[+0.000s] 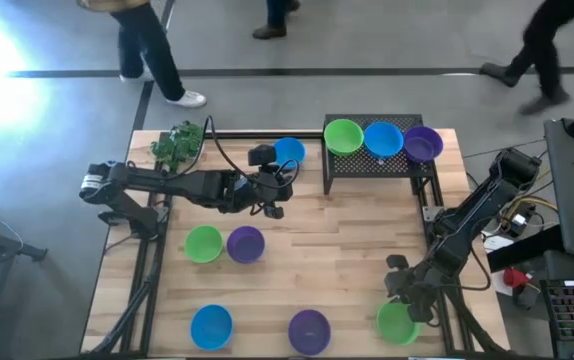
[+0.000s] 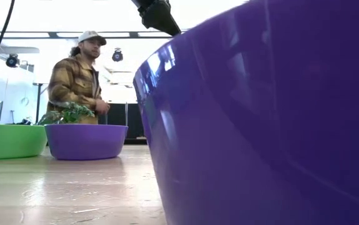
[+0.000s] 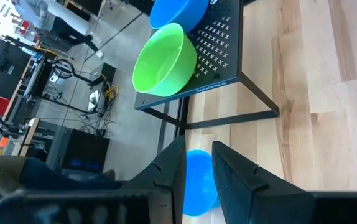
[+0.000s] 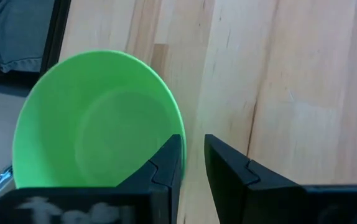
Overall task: Pick & Place Mini bowls
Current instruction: Stack the bottom green bowl on top of the green bowl on the shelf
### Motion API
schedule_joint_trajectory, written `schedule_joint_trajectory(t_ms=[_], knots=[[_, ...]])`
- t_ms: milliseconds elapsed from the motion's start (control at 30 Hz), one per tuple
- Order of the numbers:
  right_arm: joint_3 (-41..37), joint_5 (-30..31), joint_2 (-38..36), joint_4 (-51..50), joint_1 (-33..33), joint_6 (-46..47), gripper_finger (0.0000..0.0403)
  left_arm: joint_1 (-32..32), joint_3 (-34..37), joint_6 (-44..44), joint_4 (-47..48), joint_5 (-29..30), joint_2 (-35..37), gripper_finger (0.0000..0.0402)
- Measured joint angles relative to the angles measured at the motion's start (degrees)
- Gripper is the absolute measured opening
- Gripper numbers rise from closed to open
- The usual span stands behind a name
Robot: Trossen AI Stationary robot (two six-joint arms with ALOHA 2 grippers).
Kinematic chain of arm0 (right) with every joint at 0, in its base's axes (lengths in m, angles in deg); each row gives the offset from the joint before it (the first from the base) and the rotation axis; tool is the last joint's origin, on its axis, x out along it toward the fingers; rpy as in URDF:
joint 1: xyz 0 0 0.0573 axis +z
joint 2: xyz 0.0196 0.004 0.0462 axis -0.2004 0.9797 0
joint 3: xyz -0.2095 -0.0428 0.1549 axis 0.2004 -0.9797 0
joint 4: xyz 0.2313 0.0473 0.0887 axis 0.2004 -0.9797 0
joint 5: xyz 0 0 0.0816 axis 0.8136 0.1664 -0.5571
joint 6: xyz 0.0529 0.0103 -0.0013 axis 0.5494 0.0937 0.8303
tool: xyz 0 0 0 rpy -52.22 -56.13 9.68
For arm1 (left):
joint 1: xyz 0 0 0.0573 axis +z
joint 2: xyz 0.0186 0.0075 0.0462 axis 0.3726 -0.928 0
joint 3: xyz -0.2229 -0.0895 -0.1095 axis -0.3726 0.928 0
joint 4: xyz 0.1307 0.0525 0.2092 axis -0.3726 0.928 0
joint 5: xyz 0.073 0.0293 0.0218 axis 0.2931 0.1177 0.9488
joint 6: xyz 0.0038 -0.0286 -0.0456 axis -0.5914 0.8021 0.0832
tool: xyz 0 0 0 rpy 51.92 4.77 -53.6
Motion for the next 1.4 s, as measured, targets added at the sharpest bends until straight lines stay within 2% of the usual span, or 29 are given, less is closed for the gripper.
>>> schedule_joint_trajectory(t_ms=[200,500,600,700,800,1200,1400], knots=[[-1.04,0.11,0.00,0.11,0.00,4.14,0.0068,0.00,0.00,-0.01,0.00,0.00,0.00,0.0082],[-1.04,0.14,0.00,1.22,-0.02,4.77,0.0066,-0.02,0.00,0.00,-0.10,-0.01,0.00,0.0082],[-1.04,0.19,0.00,1.27,-0.02,4.80,0.0049,-0.02,0.00,0.00,-0.23,-0.01,0.00,0.0082],[-1.04,0.29,0.00,1.29,-0.02,4.76,0.0017,-0.02,0.00,0.00,-0.23,-0.01,0.00,0.0082],[-1.04,0.51,0.00,1.29,-0.02,4.96,0.0011,-0.02,0.00,-0.09,-0.23,0.00,0.00,0.0082],[2.22,8.60,-0.02,0.99,-0.38,3.71,0.0008,-0.02,0.00,-1.42,-0.17,0.00,0.00,0.0082],[6.03,11.24,-0.22,-3.00,-4.17,5.92,0.0008,-0.02,0.00,-1.77,-0.17,0.00,0.00,0.0082]])
